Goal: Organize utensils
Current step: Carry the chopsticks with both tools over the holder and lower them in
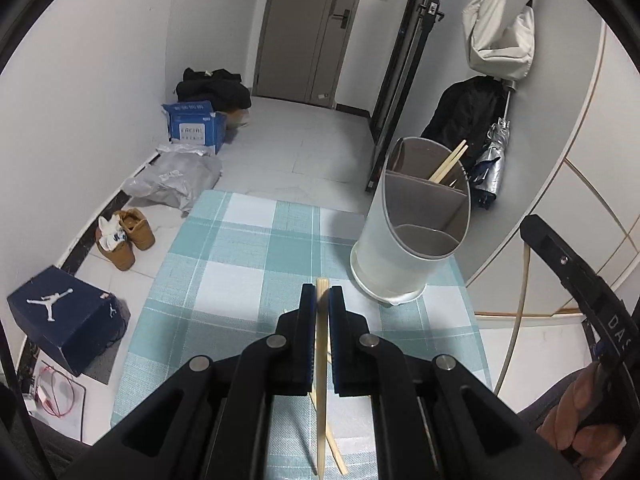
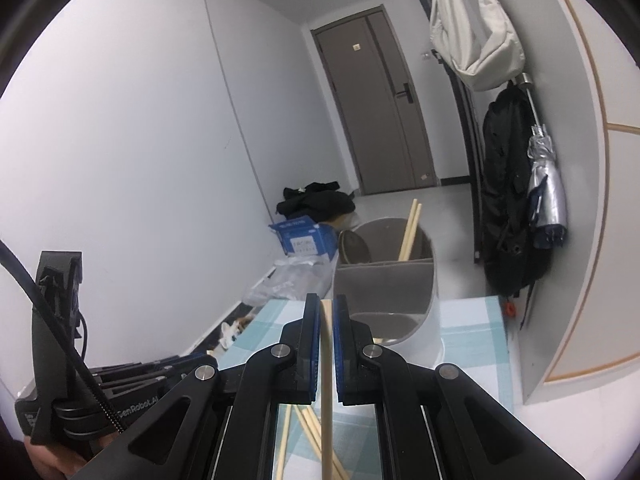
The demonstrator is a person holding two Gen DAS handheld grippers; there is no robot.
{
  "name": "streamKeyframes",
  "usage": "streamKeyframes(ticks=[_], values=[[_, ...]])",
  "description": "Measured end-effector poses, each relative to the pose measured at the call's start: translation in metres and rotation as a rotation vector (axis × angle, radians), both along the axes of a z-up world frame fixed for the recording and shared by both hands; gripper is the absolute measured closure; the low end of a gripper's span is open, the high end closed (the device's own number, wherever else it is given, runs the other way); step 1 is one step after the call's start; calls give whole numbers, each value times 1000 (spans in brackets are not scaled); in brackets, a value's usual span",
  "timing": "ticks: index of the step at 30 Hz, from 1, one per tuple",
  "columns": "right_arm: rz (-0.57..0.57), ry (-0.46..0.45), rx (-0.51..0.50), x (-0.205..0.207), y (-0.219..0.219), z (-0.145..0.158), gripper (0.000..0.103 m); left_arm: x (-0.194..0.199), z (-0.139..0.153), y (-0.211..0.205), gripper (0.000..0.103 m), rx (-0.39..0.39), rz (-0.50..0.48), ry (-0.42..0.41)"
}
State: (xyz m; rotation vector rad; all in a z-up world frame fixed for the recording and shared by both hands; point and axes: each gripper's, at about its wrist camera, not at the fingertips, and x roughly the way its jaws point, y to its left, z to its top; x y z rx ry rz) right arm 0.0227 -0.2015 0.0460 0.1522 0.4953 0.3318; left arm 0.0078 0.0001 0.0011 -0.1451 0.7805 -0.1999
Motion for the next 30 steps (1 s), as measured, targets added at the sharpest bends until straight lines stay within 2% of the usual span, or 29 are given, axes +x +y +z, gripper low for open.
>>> streamKeyframes(ticks=[10,16,24,30], values=[[-7,-119,29,-4,-8,25,98,4,23,-10,100,-24,-54,-28],[4,-188,24,3,-9,43,98,15,48,-17,100,-47,-83,-60],[16,-250,41,31,-19,71,98,41,88,-31,100,-76,-126,-114],[11,-294,57,64,-27,88,98,65,115,-38,100,-147,-126,-192]])
